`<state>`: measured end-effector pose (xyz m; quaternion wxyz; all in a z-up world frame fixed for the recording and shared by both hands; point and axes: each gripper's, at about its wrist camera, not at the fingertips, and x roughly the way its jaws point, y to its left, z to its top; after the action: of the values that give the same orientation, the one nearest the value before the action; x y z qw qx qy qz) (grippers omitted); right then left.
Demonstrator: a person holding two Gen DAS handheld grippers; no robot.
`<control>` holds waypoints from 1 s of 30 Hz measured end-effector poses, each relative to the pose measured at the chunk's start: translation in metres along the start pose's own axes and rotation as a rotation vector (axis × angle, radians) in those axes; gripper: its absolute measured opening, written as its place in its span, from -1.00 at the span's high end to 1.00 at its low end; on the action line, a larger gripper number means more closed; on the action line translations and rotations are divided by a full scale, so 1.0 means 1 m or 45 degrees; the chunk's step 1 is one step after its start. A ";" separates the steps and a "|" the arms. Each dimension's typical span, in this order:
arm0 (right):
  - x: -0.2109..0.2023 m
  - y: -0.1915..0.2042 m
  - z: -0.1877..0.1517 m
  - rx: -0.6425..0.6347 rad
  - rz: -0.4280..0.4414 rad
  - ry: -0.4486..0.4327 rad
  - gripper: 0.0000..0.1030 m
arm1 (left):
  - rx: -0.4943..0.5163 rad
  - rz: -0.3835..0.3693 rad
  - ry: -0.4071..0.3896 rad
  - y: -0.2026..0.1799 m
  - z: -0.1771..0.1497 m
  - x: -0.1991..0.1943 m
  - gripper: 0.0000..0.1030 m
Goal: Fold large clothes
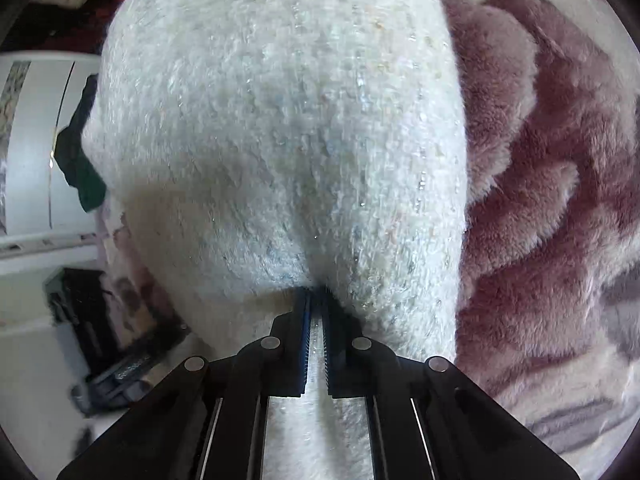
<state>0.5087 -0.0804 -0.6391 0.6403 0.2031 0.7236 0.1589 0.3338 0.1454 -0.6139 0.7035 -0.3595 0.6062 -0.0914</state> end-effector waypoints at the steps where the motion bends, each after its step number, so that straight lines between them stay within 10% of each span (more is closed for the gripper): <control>1: -0.007 0.001 -0.001 0.011 0.010 0.005 0.86 | -0.025 -0.024 0.010 -0.002 -0.002 -0.011 0.92; 3: -0.034 0.003 -0.017 0.024 0.064 -0.018 0.75 | -0.037 -0.031 0.025 -0.008 -0.016 -0.041 0.74; 6: -0.061 -0.003 -0.064 0.051 0.110 -0.047 0.00 | 0.005 -0.017 0.009 -0.015 -0.054 -0.073 -0.55; 7: -0.060 -0.006 -0.077 0.062 0.111 -0.038 -0.03 | 0.023 0.002 0.014 -0.015 -0.067 -0.076 -0.59; 12: 0.010 -0.033 -0.182 0.141 -0.022 0.239 -0.03 | 0.058 0.278 0.222 0.023 -0.153 -0.042 -0.53; 27: 0.008 -0.091 -0.224 0.371 0.351 0.188 -0.32 | -0.141 0.068 0.019 0.025 -0.189 -0.076 -0.49; 30: 0.033 -0.089 -0.234 0.457 0.494 0.200 0.00 | -0.185 0.080 -0.020 0.042 -0.199 -0.073 0.60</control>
<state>0.2657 -0.1338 -0.6809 0.4937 0.4351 0.7351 0.1629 0.1197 0.1385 -0.5837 0.6828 -0.3912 0.6166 -0.0222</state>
